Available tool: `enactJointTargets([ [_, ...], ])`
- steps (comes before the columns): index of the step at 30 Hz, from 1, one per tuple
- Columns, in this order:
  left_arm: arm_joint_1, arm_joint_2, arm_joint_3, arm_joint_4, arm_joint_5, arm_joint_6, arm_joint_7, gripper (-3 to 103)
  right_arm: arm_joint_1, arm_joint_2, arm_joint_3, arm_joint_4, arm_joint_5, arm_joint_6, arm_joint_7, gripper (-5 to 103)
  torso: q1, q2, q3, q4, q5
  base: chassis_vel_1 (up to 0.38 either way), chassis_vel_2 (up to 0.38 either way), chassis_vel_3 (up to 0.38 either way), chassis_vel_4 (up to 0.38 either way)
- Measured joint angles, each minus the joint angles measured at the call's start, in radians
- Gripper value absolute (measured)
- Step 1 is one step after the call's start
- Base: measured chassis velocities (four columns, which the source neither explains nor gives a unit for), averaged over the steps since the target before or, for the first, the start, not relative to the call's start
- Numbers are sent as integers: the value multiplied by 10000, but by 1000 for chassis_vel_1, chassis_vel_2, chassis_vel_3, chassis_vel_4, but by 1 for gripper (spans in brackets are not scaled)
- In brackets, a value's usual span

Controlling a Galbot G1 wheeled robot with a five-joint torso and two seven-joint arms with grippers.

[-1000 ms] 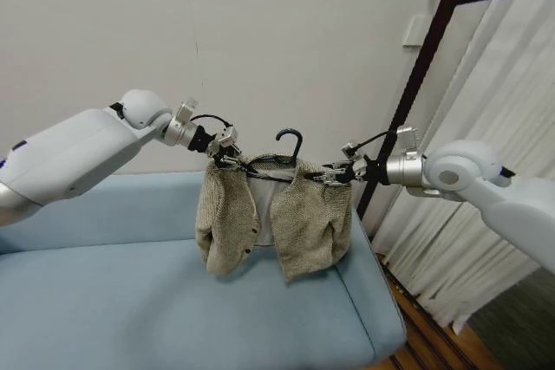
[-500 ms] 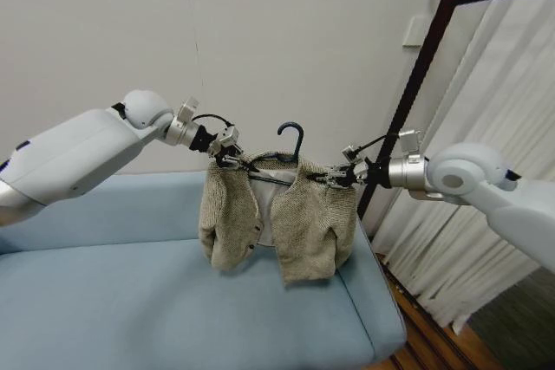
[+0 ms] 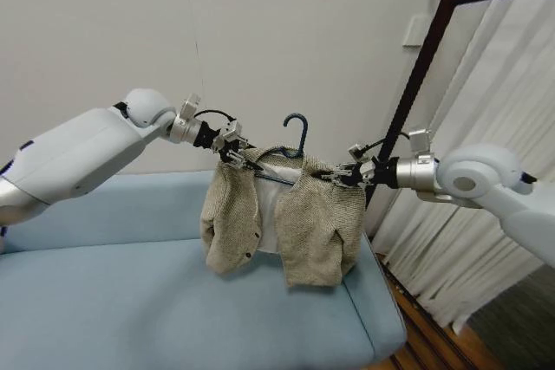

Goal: Pick up the clothes from the sofa and hang them on the clothes hanger.

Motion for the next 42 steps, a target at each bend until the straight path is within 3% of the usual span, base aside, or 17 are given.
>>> enactJointTargets([
  [3, 260, -72, -547, 17, -264, 241, -928, 78, -82, -103, 61, 57, 61, 96, 101, 10, 0, 0, 0, -1, 0, 0, 0, 0, 0],
  [4, 260, -72, -547, 17, -264, 241, -928, 78, -82, -103, 61, 57, 61, 96, 101, 10, 0, 0, 0, -1, 0, 0, 0, 0, 0],
  [5, 365, -118, -842, 42, -411, 369, -1410, 83, -136, -161, 99, 100, 102, 173, 128, 10, 0, 0, 0, -3, 0, 0, 0, 0, 0],
  [10, 435, -105, -1220, 55, -568, 562, -1895, 97, -196, -214, 162, 154, 255, 355, 327, 10, 0, 0, 0, -2, 1, 0, 0, 0, 0],
  [14, 593, -40, -1541, 34, -604, 647, -2229, 100, -237, -189, 232, 193, 351, 497, 629, 10, 0, 1, 0, 0, 0, 0, 0, 0, 0],
  [17, 1166, 71, -2145, -332, -890, 877, -3375, 100, -503, -10, 647, 303, 551, 690, 1431, 10, 0, 0, 0, 0, 0, 0, 0, 0, 0],
  [19, 1303, 99, -2258, -432, -983, 941, -3624, 100, -604, 37, 803, 328, 591, 706, 1613, 10, 0, 0, 0, -1, 0, 0, 0, 0, 0],
  [22, 2182, 345, -2843, -1145, -1384, 1219, -5110, 100, -827, 301, 1467, 542, 919, 733, 2739, 10, 0, 0, 0, -1, 0, 0, 0, 0, 0],
  [24, 2678, 454, -3126, -1565, -1590, 1247, -5802, 100, -832, 421, 1732, 627, 974, 669, 3135, 10, 0, 0, 0, 0, -1, 0, 0, 0, 0],
  [25, 2678, 454, -3126, -1565, -1590, 1247, -5802, 100, -832, 421, 1732, 627, 974, 669, 3135, 10, 0, 0, 0, 0, -1, 0, 0, 0, 0],
  [28, 3900, 592, -3803, -2567, -1922, 1266, -7432, 100, -641, 868, 2229, 793, 1326, 256, 4152, 10, -1, 0, 0, -2, 0, 0, 0, 0, 0],
  [30, 4038, 597, -3879, -2666, -1929, 1266, -7587, 100, -579, 923, 2241, 813, 1384, 209, 4278, 10, -1, 0, 0, -2, 0, 0, 0, 0, 0],
  [32, 4986, 594, -4355, -3429, -1916, 1250, -8922, 100, -195, 1240, 2253, 862, 1695, -75, 4926, 10, 0, 0, 0, 1, -3, 0, 0, 0, 0],
  [36, 5896, 395, -4729, -4120, -1914, 1150, -10470, 100, -56, 1464, 2217, 858, 1733, -214, 5239, 10, -1, 1, 0, 1, -2, 0, 0, 0, 0],
  [37, 5896, 395, -4729, -4120, -1914, 1150, -10470, 100, -56, 1464, 2217, 858, 1733, -214, 5239, 10, -1, 1, 0, 1, -2, 0, 0, 0, 0],
  [39, 6229, 107, -4769, -4297, -1916, 1036, -11520, 100, -69, 1619, 2201, 865, 1732, -260, 5370, 10, 0, 0, 0, -2, 0, 0, 0, 0, 0],
  [42, 6304, -77, -4769, -4283, -1917, 988, -11937, 100, -74, 1701, 2201, 872, 1732, -262, 5387, 10, 0, 0, 0, -3, 1, 0, 0, 0, 0],
])
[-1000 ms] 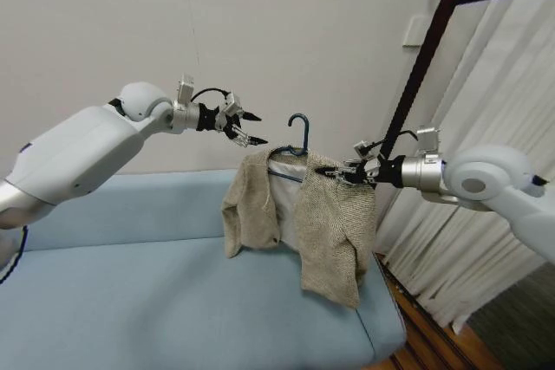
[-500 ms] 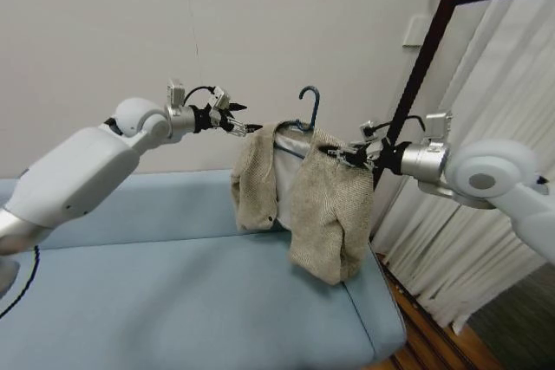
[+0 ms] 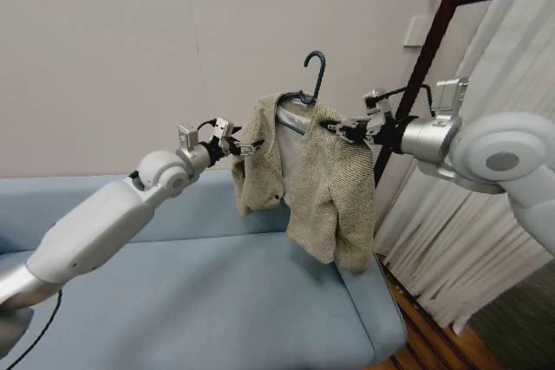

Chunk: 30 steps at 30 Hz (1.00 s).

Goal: Pick up the clothes from the sofa and hang them on the clothes hanger.

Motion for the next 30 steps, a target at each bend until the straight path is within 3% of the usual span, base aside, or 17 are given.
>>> enactJointTargets([
  [3, 43, -424, 161, 149, 23, -48, -802, 100, 71, 219, 10, -3, -3, -1, -13, 10, 0, 0, 0, 2, 0, 0, 0, 0, 0],
  [13, 125, -943, 603, -478, -41, 216, -2110, 100, 101, 81, 274, 109, 56, -12, -132, 10, -1, 0, 0, 0, 1, 0, 0, 0, 0],
  [30, 231, -988, 552, -1327, -151, 702, -2648, 100, -38, 8, 250, 15, -42, -76, -337, 10, -1, 0, 0, 2, -1, 0, 0, 0, 0],
])
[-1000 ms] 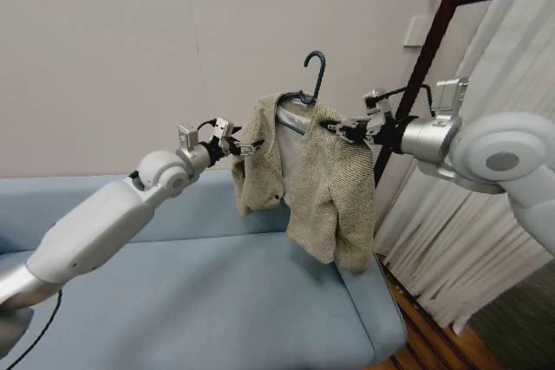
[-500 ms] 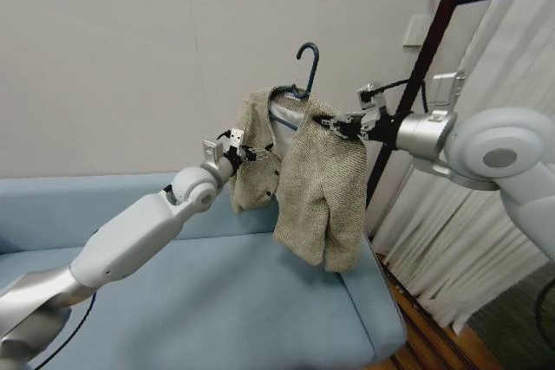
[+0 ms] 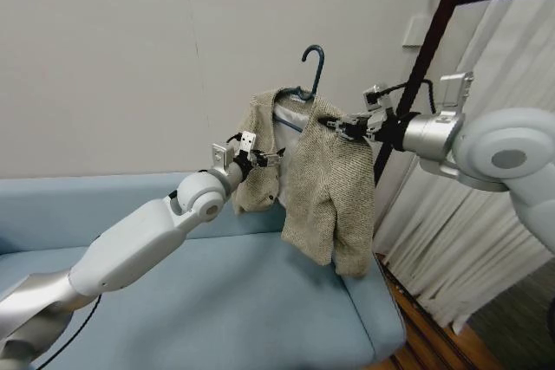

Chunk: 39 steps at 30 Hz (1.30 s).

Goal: Pick up the clothes from the sofa and hang them on the clothes hanger.

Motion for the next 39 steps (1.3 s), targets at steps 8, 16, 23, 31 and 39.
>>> enactJointTargets([
  [8, 19, -328, 168, 1082, 33, -146, 208, 96, 124, 148, -116, 111, 74, 1, 29, 10, 1, 0, 0, 0, -1, 0, 0, 0, 0],
  [16, 51, -423, 284, 1284, 143, -295, 553, 70, 56, -103, -114, 197, 113, 4, 21, 10, 0, 0, 0, -1, 0, 0, 0, 0, 0],
  [23, -46, -603, 423, 1386, 248, -419, 698, 47, 61, -47, -114, 191, 137, 4, 135, 10, 0, 0, 0, -1, 0, 0, 0, 0, 0],
  [31, -202, -791, 555, 1497, 330, -421, 718, 15, 46, -30, -87, 121, 144, 4, 140, 10, 0, 0, 0, 0, 0, 0, 0, 0, 0],
  [39, -358, -785, 735, 993, 337, -403, 731, 1, 45, 82, -79, -67, -37, -19, 227, 10, 1, 0, 0, 0, 0, 0, 0, 0, 0],
])
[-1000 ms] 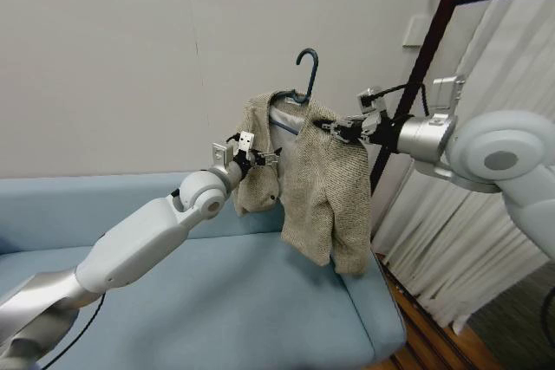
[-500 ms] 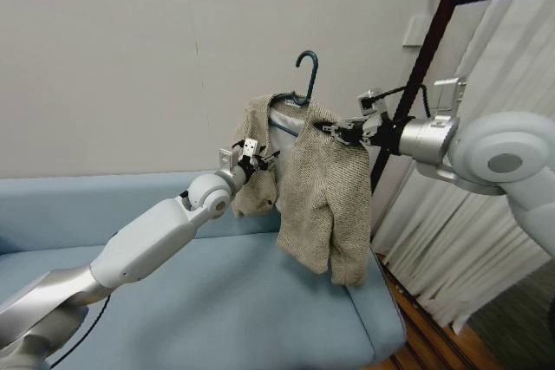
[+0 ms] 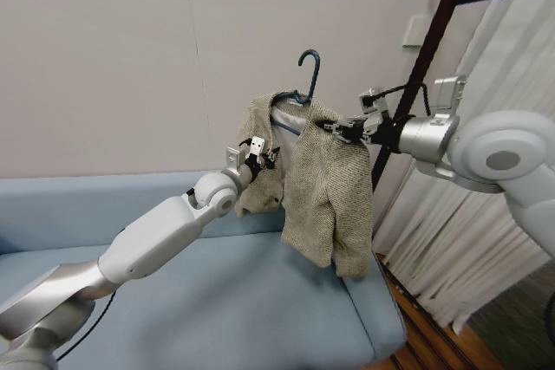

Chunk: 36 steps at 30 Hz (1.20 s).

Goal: Pick up the clothes from the sofa and hang them on the clothes hanger.

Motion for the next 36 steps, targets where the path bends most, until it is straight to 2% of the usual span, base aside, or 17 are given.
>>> enactJointTargets([
  [17, -447, 141, 451, -1709, -264, 378, 52, 1, -122, 672, -371, -715, -1133, -54, 301, 10, 0, 0, 0, 0, 0, 0, 0, 0, 0],
  [24, -302, 135, 484, -1791, -315, 423, -48, 1, -123, 773, -397, -775, -1180, -54, 309, 10, 0, 0, 0, 0, -1, 0, 0, 0, 0],
  [25, -247, 132, 455, -1708, -318, 434, -125, -2, -137, 770, -397, -742, -1179, -54, 303, 10, -1, 0, 0, 0, -1, 0, 0, 0, 0],
  [28, -181, 29, 230, -1225, -165, 470, -287, 12, -194, 723, -370, -621, -1176, -52, 243, 10, 0, 0, 0, 0, -1, 0, 0, 0, 0],
  [30, -181, 16, 170, -1053, -85, 370, -292, 12, -209, 699, -337, -562, -1161, -53, 232, 10, 0, 0, 0, -1, 0, 0, 0, 0, 0],
  [31, -185, 5, 86, -892, -35, 282, -313, 18, -220, 676, -295, -508, -1135, -54, 232, 10, 0, 0, 0, 0, -1, 0, 0, 0, 0],
  [32, -185, 5, 86, -892, -35, 282, -313, 18, -220, 676, -295, -508, -1135, -54, 232, 10, 0, 0, 0, 0, -1, 0, 0, 0, 0],
  [36, -206, 211, -308, -717, -21, 280, -371, 40, -343, 511, -11, -317, -945, -64, 268, 10, 0, 0, 0, 0, -2, 0, 0, 0, 0],
])
